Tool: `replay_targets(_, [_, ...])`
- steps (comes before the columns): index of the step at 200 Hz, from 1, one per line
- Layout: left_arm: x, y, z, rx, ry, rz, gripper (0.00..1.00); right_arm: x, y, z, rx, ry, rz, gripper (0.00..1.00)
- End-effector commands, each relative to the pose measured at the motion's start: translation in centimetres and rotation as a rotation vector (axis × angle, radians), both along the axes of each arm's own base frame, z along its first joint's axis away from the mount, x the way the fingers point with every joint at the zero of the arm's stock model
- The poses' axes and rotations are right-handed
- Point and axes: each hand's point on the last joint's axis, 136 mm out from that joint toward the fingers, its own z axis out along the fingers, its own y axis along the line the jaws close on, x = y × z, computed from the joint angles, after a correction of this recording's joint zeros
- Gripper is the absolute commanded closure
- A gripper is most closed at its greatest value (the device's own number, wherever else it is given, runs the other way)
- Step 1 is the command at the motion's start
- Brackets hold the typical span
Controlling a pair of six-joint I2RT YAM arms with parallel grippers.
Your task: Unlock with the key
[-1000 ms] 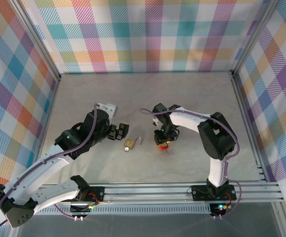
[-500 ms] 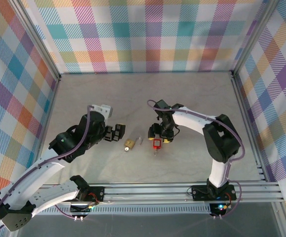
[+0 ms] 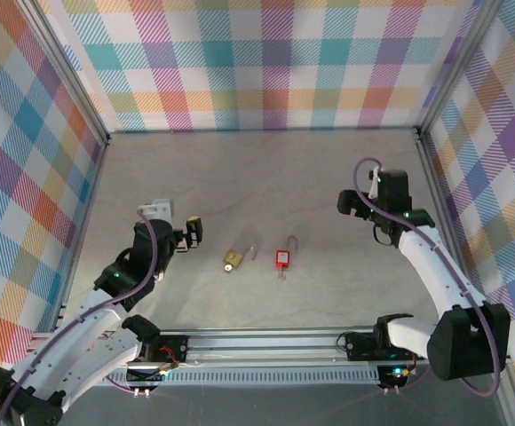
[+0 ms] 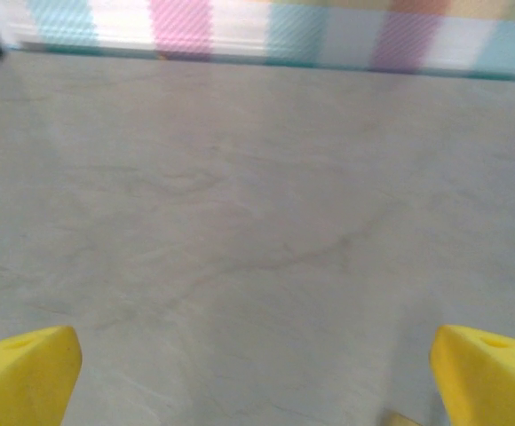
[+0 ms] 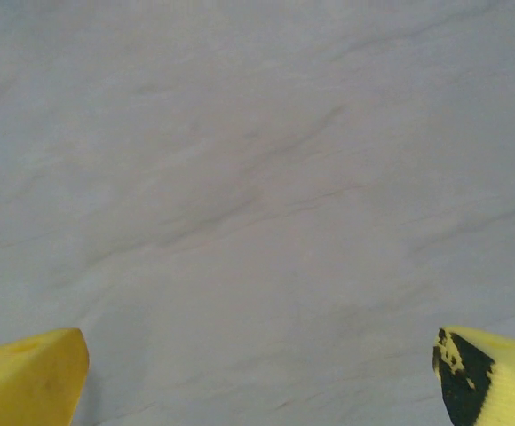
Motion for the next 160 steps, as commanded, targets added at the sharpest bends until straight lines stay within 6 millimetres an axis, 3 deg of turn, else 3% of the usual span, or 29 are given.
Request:
replay_targets(1, [1.8,3.0,2.3,0.038,-0.208,0.105,0.0,2.9,-2.9,1.0,-0.137,-0.286,-0.008,0.01])
replay_targets(33, [3.1,5.2,-2.4,0.087,-0.205,0.129,0.0,2.3,-5.0,-1.5,-0.115,-0.439,-0.092,0.01])
replay_targets(40, [3.5,5.3,-2.9,0.086,-0.22,0.132,0.0,2.1,-4.8,-2.6,-0.115,-0.435,-0.078,0.01])
replay_targets(83, [7.2,5.3,-6.0,0.15,-0.274,0.092,0.0,3.1,-2.6,-5.1,-0.085,-0.519,0.048,0.01])
replay_targets(114, [10.2,3.3,-11.1,0.115,-0.179,-0.035,0.0,3.8,-2.1,-6.1,-0.081,-0.494,0.086,0.01])
replay_targets(122, [10.9,3.5,-10.9,0.115,-0.208,-0.018,0.0,4.4,-2.1,-6.2,-0.078,-0.479,0.082,0.01])
replay_targets(139, [12.0,3.2,-12.2,0.071,-0.059,-0.074,0.0,5.6,-2.5,-7.0,-0.087,-0.379,0.06,0.01])
replay_targets(151, [12.9,5.4,-12.7,-0.012,-0.01,-0.007,0.0,5.6,-2.5,-7.1,-0.087,-0.378,0.062,0.01])
replay_targets(160, [12.9,5.4,-12.5,-0.02,-0.027,-0.016,0.0,5.6,-2.4,-7.1,-0.087,-0.379,0.062,0.01])
